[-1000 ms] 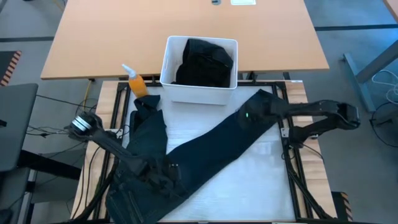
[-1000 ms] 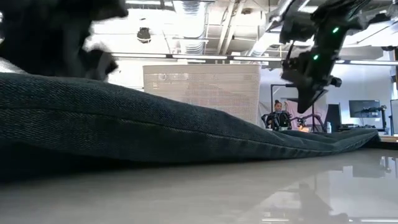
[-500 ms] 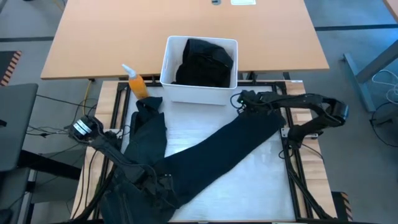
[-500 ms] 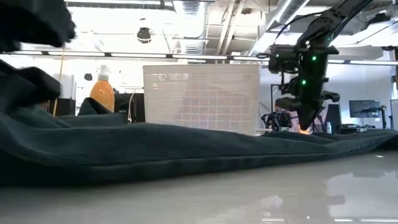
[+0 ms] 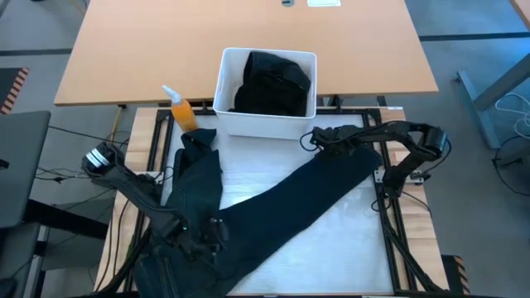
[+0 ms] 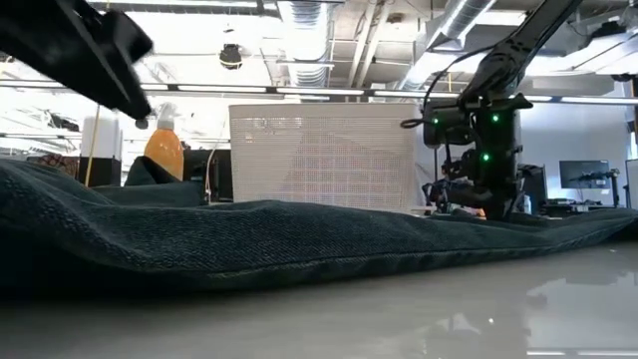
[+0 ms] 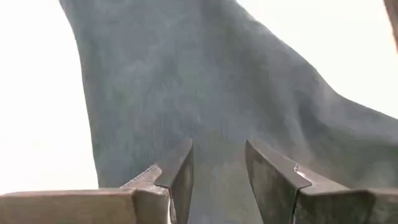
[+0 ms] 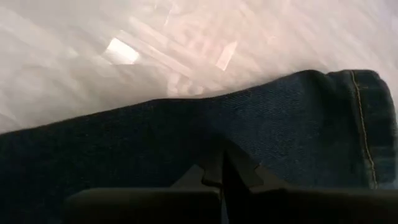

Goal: Fold laundry
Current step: Fold the blue long pants

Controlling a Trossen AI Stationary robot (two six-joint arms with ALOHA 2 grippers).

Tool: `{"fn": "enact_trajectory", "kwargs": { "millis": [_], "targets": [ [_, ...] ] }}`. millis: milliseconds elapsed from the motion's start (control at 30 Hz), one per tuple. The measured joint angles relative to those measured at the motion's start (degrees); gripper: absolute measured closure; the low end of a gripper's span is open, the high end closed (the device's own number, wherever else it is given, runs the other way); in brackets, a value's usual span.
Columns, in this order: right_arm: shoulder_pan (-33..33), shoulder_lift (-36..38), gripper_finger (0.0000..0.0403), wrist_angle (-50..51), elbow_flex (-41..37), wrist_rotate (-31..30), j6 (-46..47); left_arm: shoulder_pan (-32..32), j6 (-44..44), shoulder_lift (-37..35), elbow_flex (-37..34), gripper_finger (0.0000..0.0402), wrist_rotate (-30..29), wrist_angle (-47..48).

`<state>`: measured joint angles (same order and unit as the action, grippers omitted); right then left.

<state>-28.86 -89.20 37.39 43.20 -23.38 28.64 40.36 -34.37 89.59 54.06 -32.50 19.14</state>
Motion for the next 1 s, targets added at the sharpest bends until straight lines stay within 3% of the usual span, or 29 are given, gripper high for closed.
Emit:
{"fn": "enact_trajectory", "kwargs": {
  "millis": [167,367,567,1000],
  "targets": [
    [0.3,2.4,0.0382,2.1,-0.1,1.7,-2.8,-3.6,3.7,6.9,0.0,0.0268,4.4,-8.0],
    [-1.8,4.7,0.0382,2.4,-0.8,5.5,-4.3,-6.6,3.0,15.1,0.3,0.0268,18.9,-10.0],
    [-5.2,4.8,0.0382,-4.5,-5.2,8.4,-6.6,-5.2,-0.9,15.7,0.4,0.0268,18.8,-8.5],
    [-10.6,4.7,0.0382,-5.5,-5.9,7.9,-9.9,-1.9,-10.1,14.1,0.2,0.0268,18.4,-2.2]
  ]
}}
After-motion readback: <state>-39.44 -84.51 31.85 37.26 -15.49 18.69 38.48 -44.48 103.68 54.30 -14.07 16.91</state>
